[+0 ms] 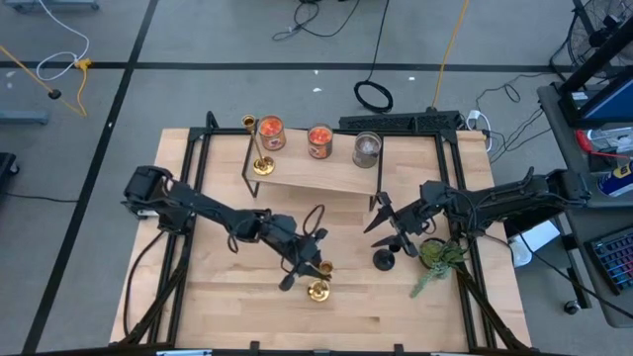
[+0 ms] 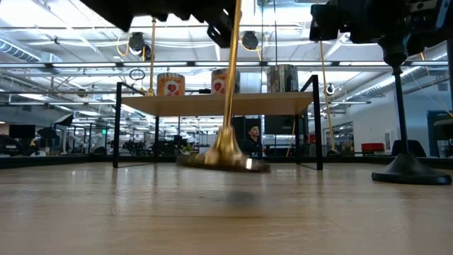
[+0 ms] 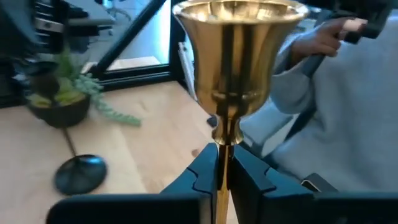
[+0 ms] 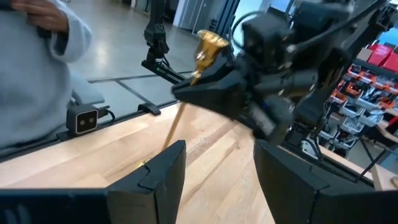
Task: Pick & Place candle stick holders
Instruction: Put the gold candle holder on the shelf
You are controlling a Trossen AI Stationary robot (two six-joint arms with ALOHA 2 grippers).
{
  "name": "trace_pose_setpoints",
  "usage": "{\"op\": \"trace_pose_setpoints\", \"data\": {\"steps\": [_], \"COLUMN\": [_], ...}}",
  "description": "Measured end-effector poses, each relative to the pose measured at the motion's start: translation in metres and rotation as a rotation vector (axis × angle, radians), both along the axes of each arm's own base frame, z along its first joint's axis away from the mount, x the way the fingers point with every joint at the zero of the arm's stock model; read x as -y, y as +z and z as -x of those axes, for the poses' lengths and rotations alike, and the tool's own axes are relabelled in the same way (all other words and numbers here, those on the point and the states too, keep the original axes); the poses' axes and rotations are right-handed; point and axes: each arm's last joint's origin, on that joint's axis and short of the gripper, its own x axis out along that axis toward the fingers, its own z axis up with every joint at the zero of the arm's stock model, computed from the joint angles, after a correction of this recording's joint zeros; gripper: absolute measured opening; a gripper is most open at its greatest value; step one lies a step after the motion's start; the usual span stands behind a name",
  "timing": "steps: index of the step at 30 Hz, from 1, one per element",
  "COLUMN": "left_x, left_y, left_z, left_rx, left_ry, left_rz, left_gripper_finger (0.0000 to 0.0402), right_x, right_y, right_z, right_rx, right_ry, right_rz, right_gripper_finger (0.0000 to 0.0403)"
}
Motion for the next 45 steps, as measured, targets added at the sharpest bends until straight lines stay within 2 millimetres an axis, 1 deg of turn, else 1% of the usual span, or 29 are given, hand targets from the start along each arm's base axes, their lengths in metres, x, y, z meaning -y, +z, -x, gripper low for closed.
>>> {"op": "trace_pose_setpoints", "data": {"steps": [3,4,6,10,13,16,18,23,27,31,35,40,45], "left_x": [-0.004,-0.006,-0.013,-0.038,-0.059,-0.080,-0.093,-0.116,-0.140,-0.166,-0.186,-0.198,-0.200], "left_y": [0.015,0.022,0.038,0.075,0.090,0.105,0.113,0.122,0.129,0.125,0.116,0.111,0.111], "left_z": [0.011,0.014,0.025,0.052,0.069,0.081,0.086,0.091,0.094,0.093,0.089,0.086,0.087], "left_rx": [-0.010,-0.007,-0.003,0.026,0.016,0.052,0.082,0.137,0.162,0.144,0.105,0.091,0.096], "left_ry": [0.027,0.052,0.151,0.441,0.623,0.737,0.762,0.752,0.848,0.902,0.892,0.901,0.912], "left_rz": [-0.041,-0.056,-0.083,-0.154,-0.166,-0.156,-0.135,-0.088,-0.096,-0.088,-0.053,-0.033,-0.044], "left_gripper_finger": [0.0023,0.0016,0.0015,0.0024,0.0014,0.0014,0.0016,0.0015,0.0015,0.0015,0.0015,0.0023,0.0034], "right_x": [0.000,0.000,0.002,0.005,0.007,0.008,0.008,0.008,0.008,0.008,0.008,0.008,0.008], "right_y": [0.001,0.001,0.002,0.003,0.003,0.004,0.005,0.005,0.005,0.005,0.005,0.005,0.005], "right_z": [0.000,0.000,-0.001,-0.002,-0.003,-0.003,-0.003,-0.003,-0.003,-0.003,-0.003,-0.003,-0.003], "right_rx": [-0.007,-0.003,0.001,-0.021,-0.031,-0.023,-0.020,-0.021,-0.024,-0.024,-0.024,-0.021,-0.022], "right_ry": [-0.007,-0.019,-0.067,-0.191,-0.266,-0.296,-0.296,-0.293,-0.293,-0.293,-0.293,-0.292,-0.292], "right_rz": [-0.024,-0.030,-0.044,-0.106,-0.145,-0.160,-0.175,-0.195,-0.210,-0.210,-0.209,-0.200,-0.201], "right_gripper_finger": [0.0185,0.0185,0.0185,0.0185,0.0185,0.0185,0.0185,0.0185,0.0185,0.0185,0.0185,0.0185,0.0185]}}
